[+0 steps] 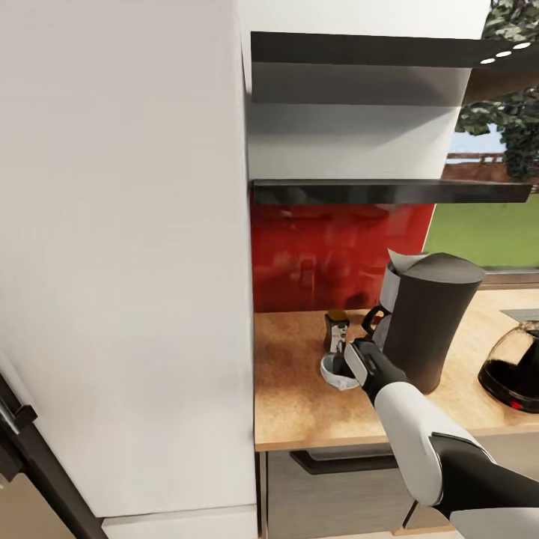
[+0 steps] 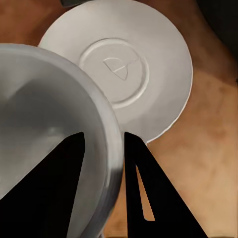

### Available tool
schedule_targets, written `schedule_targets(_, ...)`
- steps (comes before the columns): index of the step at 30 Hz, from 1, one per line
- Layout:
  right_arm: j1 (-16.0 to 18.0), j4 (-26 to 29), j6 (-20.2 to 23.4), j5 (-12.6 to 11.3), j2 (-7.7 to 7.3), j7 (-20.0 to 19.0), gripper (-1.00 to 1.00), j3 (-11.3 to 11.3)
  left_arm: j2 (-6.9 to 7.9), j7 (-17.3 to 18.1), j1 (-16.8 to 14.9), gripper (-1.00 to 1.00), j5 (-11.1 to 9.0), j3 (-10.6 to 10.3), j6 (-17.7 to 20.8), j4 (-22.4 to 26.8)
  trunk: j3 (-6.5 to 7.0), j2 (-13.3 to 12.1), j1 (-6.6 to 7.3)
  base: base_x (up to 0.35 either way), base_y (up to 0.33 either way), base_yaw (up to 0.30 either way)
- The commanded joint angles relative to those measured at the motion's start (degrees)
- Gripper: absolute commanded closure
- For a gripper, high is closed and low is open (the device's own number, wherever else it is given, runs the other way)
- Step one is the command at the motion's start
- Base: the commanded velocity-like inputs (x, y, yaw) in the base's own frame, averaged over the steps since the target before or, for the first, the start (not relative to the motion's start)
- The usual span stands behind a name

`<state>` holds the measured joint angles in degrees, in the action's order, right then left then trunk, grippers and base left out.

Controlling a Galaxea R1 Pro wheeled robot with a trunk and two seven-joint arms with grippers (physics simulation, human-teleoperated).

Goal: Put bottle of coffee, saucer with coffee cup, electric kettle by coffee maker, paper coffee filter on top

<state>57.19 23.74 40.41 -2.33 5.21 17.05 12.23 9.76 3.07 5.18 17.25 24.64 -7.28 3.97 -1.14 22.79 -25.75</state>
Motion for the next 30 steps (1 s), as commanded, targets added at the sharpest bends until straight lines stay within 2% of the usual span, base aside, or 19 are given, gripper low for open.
schedule_targets(1, 0.0, 0.0, 0.1, -0.3, 0.06, 0.3, 1.0, 0.2, -0.03, 0.3, 0.0, -1.0, 0.5, 0.5, -0.1, 0.1, -0.12, 0.1, -0.04, 0.041, 0.0, 0.0)
schedule_targets(20, 0.0, -0.3, 0.0, -0.2, -0.02, 0.4, 1.0, 0.3, -0.12, 0.3, 0.0, -1.0, 0.5, 0.4, -0.1, 0.1, -0.12, 0.1, -0.04, 0.033, 0.0, -0.002)
schedule_targets(30, 0.0, -0.4, 0.0, -0.2, -0.02, 0.4, 1.0, 0.2, -0.07, 0.3, 0.0, -1.0, 0.5, 0.4, -0.1, 0.1, -0.12, 0.1, -0.04, 0.0, 0.0, -0.164)
